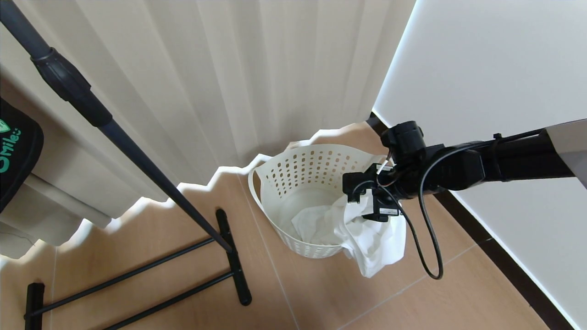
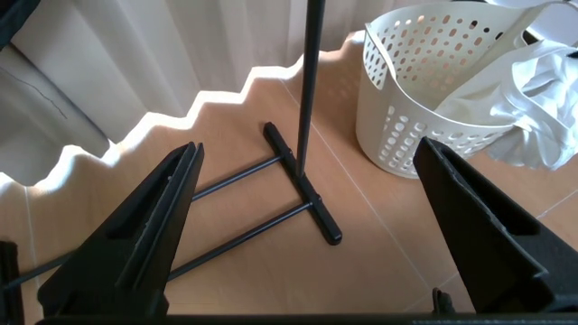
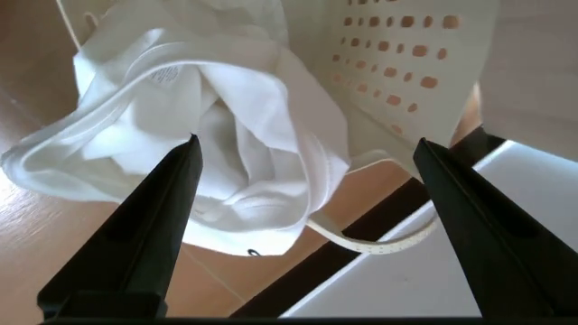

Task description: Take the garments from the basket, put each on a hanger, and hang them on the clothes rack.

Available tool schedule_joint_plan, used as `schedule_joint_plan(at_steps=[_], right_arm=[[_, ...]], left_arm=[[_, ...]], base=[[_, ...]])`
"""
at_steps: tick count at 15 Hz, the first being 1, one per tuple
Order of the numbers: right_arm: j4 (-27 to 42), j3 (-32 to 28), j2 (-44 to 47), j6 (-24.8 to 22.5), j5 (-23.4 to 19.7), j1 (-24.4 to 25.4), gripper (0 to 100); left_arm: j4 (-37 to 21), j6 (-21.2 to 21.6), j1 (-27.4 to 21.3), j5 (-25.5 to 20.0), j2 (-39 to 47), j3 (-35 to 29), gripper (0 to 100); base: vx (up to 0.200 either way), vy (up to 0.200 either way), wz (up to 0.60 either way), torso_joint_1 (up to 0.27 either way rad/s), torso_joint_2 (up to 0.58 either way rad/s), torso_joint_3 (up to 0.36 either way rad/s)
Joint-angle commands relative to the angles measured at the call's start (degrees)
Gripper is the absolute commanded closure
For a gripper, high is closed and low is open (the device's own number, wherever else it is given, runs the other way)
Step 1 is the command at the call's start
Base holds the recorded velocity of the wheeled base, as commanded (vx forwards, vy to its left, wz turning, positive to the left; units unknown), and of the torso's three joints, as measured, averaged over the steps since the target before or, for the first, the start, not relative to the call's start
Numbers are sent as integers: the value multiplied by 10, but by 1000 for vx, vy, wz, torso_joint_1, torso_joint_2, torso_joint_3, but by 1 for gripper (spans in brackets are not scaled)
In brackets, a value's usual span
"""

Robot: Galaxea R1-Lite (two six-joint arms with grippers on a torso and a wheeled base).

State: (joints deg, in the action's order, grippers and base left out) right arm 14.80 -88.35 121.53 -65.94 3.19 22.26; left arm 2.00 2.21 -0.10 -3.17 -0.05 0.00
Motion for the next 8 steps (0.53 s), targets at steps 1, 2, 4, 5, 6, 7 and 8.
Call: schedule_joint_plan(at_steps=[1,2,4,5,6,7,8], right_arm=[[125,-134,70,-2,0,-1,0],[148,-171,92,-1,-1,-1,0],[174,-232,134,0,-2,-1,0],[178,-248,148,0,-2,-1,0],[176,-256,159,1,-2,-1,0],[175,-262,170,1,-1,-1,0],[175,-262,172,1,-1,-1,0]], left_arm=[[0,0,0,1,0,0,0],[0,0,0,1,0,0,0],[0,0,0,1,0,0,0],[0,-1,0,1,0,0,0],[0,-1,0,1,0,0,0],[0,-1,0,1,0,0,0],[0,0,0,1,0,0,0]], base=[[0,0,0,0,0,0],[0,0,0,0,0,0],[0,0,0,0,0,0],[0,0,0,0,0,0],[0,0,0,0,0,0],[0,0,0,0,0,0],[0,0,0,0,0,0]])
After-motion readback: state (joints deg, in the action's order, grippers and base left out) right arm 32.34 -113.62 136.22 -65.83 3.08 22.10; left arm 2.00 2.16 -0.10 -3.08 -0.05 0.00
